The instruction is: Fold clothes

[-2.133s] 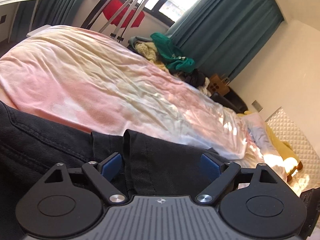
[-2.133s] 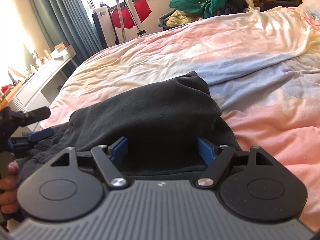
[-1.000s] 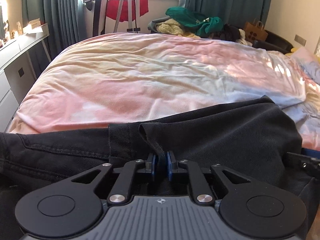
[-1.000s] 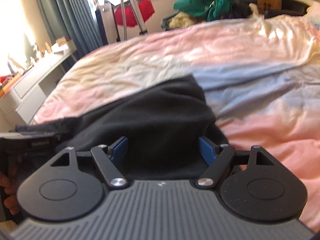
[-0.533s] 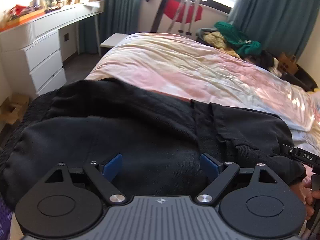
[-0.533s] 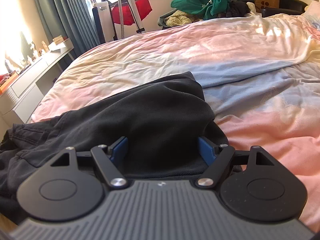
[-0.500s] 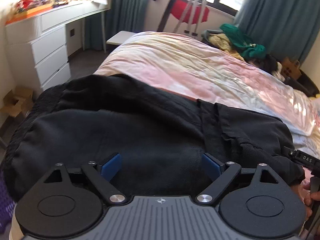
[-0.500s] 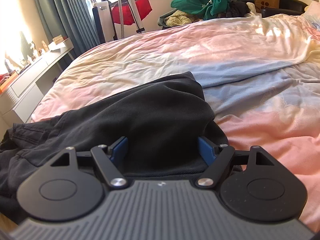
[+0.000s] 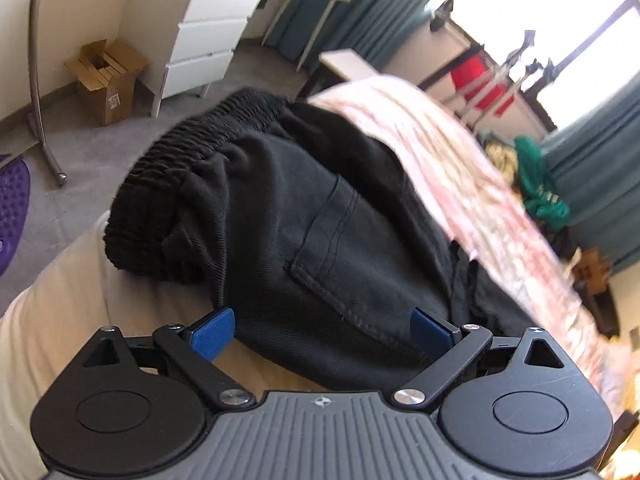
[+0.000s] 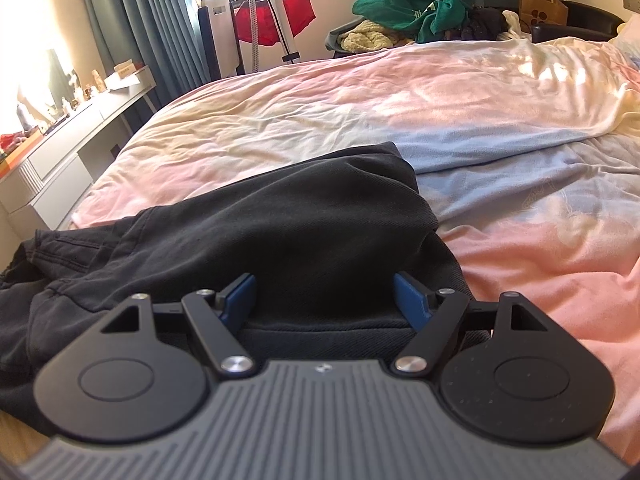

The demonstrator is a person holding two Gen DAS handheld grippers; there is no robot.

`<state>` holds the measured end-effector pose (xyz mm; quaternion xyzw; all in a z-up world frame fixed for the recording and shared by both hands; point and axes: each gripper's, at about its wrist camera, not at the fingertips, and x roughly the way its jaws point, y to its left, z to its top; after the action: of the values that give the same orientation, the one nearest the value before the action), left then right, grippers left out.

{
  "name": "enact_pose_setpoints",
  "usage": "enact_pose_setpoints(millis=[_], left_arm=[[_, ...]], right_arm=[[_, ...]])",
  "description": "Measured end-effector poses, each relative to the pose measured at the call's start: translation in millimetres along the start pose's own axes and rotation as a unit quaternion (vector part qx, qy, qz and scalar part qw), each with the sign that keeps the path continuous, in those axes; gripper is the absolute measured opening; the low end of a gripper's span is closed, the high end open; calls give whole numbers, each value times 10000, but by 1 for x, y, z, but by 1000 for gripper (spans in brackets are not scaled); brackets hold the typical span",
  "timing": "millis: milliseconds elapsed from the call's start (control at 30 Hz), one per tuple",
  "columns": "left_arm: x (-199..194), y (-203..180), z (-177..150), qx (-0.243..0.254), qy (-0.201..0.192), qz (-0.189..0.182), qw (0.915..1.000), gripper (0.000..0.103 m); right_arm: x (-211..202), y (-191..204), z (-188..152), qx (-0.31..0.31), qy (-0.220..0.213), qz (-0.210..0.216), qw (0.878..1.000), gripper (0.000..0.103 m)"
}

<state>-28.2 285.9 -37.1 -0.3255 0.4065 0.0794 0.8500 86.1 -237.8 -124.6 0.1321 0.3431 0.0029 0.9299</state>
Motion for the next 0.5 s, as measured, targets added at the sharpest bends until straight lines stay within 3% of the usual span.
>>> enact_pose_setpoints(millis=[67, 100, 267, 500], left_arm=[[2, 5, 1, -153, 163, 815, 9964, 95], [0, 10, 2, -296, 168, 916, 9952, 95], [6, 27, 12, -717, -20, 690, 9950, 96], [57, 35, 26, -1292, -92, 471, 9905, 98]], right_arm=[[-1, 0, 0, 32, 0, 9, 10000, 77], [-1, 0, 1, 40, -1, 12, 10000, 77], [0, 2, 1, 76, 21, 70, 9999, 77], [-1, 4, 0, 82, 25, 145, 9999, 77]])
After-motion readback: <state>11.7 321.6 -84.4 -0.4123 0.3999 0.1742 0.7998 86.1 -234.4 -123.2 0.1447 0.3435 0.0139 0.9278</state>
